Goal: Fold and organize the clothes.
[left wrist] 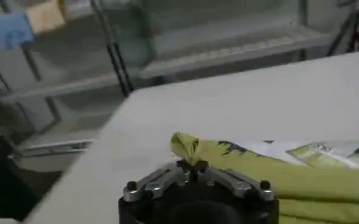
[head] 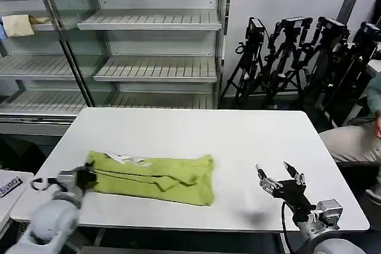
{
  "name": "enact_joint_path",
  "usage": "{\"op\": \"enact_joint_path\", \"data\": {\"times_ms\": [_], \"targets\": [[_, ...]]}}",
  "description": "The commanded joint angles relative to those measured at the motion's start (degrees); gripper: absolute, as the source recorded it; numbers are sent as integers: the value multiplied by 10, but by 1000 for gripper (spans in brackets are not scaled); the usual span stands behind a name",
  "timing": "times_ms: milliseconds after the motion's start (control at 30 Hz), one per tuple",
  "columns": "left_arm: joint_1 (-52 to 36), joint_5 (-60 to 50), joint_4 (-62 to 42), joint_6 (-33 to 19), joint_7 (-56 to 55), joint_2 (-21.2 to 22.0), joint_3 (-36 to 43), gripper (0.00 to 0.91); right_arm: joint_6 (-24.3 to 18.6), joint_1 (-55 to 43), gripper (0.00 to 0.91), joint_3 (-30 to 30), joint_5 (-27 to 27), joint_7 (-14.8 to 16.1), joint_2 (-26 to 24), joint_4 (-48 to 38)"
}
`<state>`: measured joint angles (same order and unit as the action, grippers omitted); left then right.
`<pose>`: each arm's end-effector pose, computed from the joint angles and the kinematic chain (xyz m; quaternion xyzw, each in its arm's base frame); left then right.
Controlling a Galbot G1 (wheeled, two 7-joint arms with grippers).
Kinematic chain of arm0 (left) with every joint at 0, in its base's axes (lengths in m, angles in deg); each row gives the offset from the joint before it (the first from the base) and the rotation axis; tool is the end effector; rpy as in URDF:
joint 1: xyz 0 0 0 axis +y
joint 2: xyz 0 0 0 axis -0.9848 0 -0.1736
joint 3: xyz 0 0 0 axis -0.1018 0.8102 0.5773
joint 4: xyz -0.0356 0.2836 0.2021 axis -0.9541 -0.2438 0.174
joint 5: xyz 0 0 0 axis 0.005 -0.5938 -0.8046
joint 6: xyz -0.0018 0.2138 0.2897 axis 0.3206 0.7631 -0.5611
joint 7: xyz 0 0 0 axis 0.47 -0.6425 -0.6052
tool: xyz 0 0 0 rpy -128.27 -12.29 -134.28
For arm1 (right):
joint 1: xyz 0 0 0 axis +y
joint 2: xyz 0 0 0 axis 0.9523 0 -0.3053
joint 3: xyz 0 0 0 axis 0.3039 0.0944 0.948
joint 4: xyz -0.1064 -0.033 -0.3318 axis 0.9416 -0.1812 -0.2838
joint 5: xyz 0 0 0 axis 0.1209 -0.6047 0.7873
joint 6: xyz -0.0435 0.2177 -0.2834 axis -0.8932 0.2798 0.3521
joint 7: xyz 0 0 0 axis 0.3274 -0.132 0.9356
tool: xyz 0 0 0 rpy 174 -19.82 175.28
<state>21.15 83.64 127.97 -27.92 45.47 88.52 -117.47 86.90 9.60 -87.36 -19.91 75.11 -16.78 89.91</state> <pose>0.2997 0.1547 -0.2367 0.0722 -0.9680 -0.1107 0.2132 0.1927 -0.0719 -0.1918 0.0710 -0.9911 -0.0127 0.1116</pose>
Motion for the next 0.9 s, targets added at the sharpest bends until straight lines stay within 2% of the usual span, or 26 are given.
{"op": "enact_joint_path", "data": {"times_ms": [33, 233, 400, 600, 900], "targets": [[43, -55, 131, -6, 59, 1, -24, 10, -1, 0, 907, -2, 0, 0, -1, 1], [21, -121, 191, -7, 38, 87, 147, 10, -3, 26, 907, -28, 0, 1, -2, 11], [-25, -178, 179, -7, 35, 145, 274, 10, -3, 37, 907, -48, -1, 1, -2, 24], [-45, -207, 140, -9, 35, 177, 342, 10, -2, 45, 907, -62, -1, 0, 2, 32], [-74, -198, 94, -3, 25, 189, 340, 20, -3, 45, 907, -64, -1, 0, 4, 31]]}}
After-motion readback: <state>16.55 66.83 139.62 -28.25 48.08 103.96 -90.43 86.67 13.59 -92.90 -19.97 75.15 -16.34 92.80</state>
